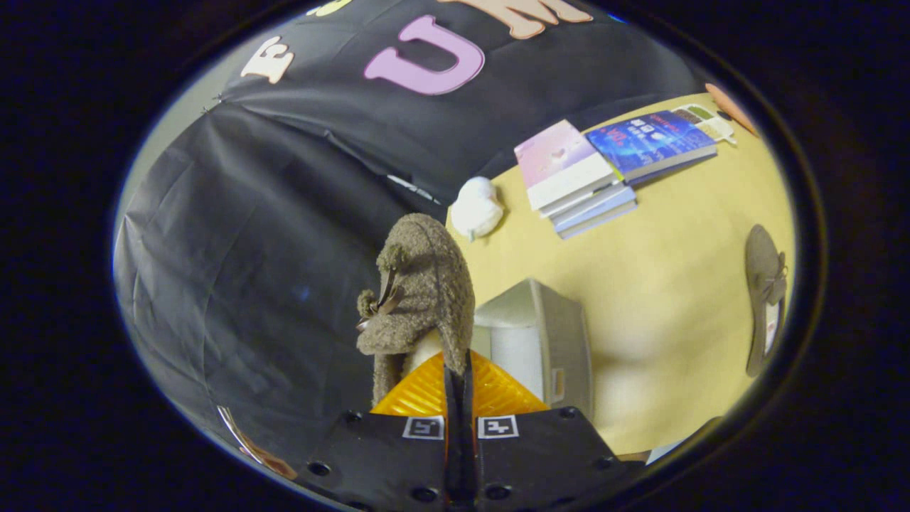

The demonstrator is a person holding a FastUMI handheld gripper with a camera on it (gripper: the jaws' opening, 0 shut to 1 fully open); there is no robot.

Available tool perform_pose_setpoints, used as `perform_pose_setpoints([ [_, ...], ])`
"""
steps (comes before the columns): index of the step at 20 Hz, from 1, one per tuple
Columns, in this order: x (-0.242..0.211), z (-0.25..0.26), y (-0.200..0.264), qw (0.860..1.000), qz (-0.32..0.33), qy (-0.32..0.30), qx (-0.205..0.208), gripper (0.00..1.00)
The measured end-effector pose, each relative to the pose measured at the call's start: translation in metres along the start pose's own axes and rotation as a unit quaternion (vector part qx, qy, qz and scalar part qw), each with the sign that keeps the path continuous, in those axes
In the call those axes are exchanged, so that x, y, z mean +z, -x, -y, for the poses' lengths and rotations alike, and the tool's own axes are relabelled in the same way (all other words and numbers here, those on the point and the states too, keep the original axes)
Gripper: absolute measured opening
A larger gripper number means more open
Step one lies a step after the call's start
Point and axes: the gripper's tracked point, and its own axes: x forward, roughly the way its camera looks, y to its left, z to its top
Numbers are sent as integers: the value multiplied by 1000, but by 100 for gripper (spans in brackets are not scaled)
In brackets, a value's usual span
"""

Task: Open the storage box then place both shoes into the box .Put the left shoe in first, then the right shoe, with the right side of both shoes facing outward in a uniform manner.

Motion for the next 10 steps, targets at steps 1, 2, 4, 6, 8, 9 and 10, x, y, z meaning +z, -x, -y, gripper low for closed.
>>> perform_pose_setpoints([
  [1,-12,-2,-8,1000,-13,0,0,4],
  [2,-23,-3,-15,1000,-26,2,-2,4],
  [4,-44,0,-27,999,-47,9,-15,4],
  [6,-61,7,-35,997,-63,17,-34,4],
  [8,-75,14,-44,995,-80,18,-51,4],
  [9,-79,20,-50,994,-86,16,-61,4],
  [10,-83,24,-56,993,-94,15,-73,4],
])
